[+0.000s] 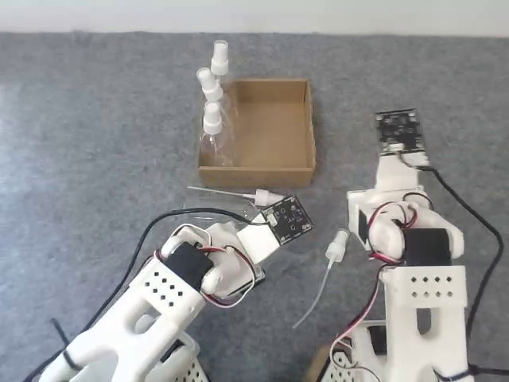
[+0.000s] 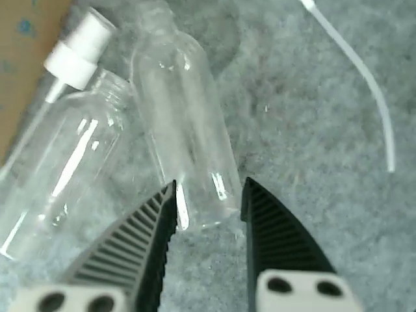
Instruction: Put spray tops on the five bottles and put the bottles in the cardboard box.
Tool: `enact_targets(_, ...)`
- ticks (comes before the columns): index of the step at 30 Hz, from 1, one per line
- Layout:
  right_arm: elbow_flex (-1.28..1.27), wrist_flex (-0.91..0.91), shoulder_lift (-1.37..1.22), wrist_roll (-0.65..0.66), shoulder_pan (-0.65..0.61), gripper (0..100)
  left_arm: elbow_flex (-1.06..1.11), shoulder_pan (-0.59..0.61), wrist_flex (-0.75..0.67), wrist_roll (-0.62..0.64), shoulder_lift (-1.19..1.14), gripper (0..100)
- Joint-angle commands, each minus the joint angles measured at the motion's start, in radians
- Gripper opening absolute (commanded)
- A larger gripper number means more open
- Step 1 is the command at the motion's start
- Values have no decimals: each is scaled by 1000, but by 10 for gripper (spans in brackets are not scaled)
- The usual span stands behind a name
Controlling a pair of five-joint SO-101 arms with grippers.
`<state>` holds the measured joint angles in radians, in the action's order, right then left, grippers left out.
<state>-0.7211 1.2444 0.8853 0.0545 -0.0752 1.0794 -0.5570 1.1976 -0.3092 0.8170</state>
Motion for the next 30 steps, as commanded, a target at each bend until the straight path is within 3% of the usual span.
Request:
enact_targets(1, 66, -16, 31, -26, 31, 242, -107, 34, 34, 25, 2, 152)
enact_targets(10, 66, -13, 36, -28, 25, 242, -265, 213, 178, 25, 2, 152)
enact_targets(19, 89, 61, 35, -187, -154, 243, -271, 422, 169, 132, 3, 152)
enact_targets(24, 83, 76, 33, -318, -266, 243, -266, 482, 118, 193, 3, 152)
enact_targets(30, 81, 94, 31, -384, -329, 243, -245, 506, 57, 327, 3, 152)
